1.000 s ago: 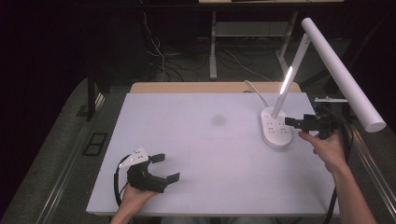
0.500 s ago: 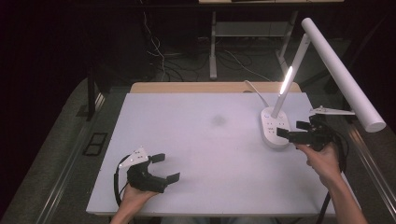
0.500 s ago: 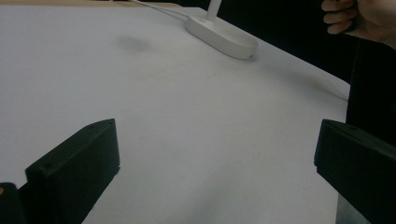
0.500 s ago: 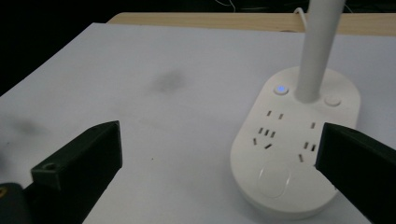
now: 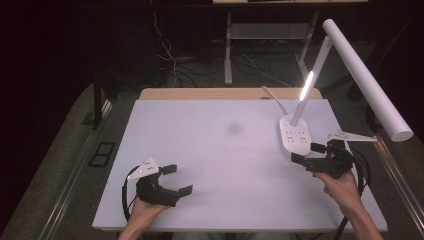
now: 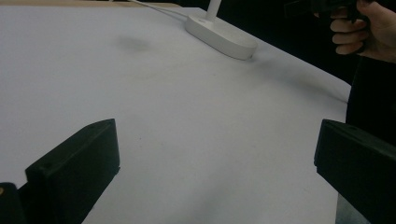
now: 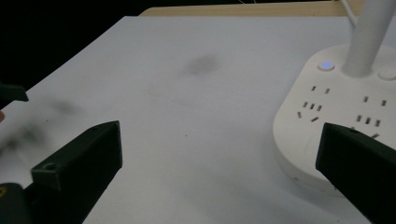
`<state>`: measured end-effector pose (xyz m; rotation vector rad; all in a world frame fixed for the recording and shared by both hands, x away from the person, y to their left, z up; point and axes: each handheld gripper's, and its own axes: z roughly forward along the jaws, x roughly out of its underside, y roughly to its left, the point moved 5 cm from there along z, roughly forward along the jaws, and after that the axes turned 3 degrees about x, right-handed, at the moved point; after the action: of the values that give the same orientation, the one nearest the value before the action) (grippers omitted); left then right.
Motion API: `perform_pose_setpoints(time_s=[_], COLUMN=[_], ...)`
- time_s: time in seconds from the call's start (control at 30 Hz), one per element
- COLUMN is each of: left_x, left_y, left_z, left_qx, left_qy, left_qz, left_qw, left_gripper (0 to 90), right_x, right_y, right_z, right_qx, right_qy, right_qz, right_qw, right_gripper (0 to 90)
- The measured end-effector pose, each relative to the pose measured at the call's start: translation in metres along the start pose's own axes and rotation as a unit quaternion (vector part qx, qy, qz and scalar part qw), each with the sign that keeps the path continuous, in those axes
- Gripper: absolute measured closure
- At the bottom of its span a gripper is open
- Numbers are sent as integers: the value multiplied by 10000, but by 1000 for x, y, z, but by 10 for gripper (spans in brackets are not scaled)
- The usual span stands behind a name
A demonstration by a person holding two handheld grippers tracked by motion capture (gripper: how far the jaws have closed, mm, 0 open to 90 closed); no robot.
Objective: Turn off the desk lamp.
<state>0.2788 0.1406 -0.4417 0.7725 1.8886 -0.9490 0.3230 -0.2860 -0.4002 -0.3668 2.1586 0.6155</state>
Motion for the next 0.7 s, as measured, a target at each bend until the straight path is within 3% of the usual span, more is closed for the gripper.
perform_pose_setpoints(time_s=[0.43, 0.7], left_x=[0, 1], left_y=[0, 1], left_z=[0, 1], left_qx=[-7, -1], left_qy=[15, 28], left_qz=[17, 9], left_qw=[10000, 10000], left_gripper=[0, 0], right_x=[41, 68], right_y=[14, 24], right_z=[-2, 1], right_qx=[-322, -352], right_qy=[-96, 52], right_qz=[-74, -378], right_qw=[9994, 9987], right_gripper=[6, 6])
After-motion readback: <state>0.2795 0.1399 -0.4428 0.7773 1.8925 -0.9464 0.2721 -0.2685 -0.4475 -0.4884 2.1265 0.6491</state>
